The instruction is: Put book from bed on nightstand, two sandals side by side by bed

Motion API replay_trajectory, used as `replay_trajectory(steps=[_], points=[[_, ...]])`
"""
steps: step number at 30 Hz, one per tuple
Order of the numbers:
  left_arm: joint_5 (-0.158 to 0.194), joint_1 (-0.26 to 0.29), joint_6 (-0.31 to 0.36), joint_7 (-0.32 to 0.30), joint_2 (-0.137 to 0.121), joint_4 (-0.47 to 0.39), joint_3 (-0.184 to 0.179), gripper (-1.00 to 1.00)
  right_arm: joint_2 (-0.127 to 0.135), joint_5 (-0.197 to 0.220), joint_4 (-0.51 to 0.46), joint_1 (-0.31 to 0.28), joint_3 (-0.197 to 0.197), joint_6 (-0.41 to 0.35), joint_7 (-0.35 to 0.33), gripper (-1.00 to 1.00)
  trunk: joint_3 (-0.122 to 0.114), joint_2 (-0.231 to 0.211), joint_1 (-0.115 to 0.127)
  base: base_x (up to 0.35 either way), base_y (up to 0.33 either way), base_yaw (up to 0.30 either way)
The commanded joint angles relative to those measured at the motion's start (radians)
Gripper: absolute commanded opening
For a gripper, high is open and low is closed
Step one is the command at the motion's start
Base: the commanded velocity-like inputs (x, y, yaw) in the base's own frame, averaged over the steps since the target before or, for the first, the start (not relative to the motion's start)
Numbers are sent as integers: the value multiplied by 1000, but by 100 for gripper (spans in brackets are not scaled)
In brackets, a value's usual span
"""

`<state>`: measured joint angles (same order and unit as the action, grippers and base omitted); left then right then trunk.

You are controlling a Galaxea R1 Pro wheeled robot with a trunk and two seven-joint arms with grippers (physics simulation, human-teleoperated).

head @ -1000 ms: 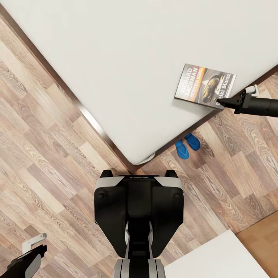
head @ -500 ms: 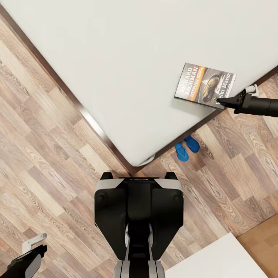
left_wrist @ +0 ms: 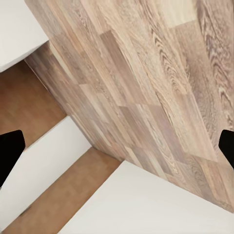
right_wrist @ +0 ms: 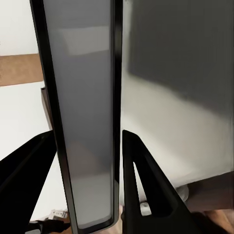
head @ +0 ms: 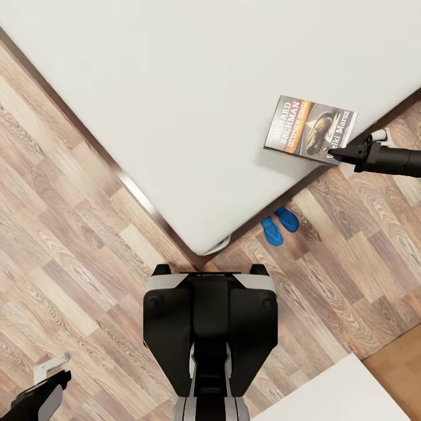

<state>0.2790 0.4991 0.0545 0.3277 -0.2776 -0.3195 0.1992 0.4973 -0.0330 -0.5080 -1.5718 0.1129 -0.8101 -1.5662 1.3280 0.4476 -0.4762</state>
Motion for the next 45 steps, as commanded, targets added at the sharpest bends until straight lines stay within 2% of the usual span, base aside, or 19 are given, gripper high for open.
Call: replay_trajectory(steps=[1, 10, 23, 45], points=[[8, -1, 4, 4, 0, -3, -1, 100, 0, -4, 1, 0, 2, -11, -5, -100, -1, 1, -1, 0, 0, -147], [8, -1, -2, 4, 0, -3, -1, 100, 0, -4, 0, 0, 1, -11, -5, -100, -15, 1, -1, -6, 0, -156], [8, -1, -2, 5, 0, -4, -1, 100, -2, -4, 0, 0, -1, -11, -5, -100, -35, 1, -1, -138, 0, -164], [8, -2, -3, 4, 0, -3, -1, 100, -2, -4, 0, -1, -1, -11, -5, -100, -68, 1, -1, -9, 0, -166]])
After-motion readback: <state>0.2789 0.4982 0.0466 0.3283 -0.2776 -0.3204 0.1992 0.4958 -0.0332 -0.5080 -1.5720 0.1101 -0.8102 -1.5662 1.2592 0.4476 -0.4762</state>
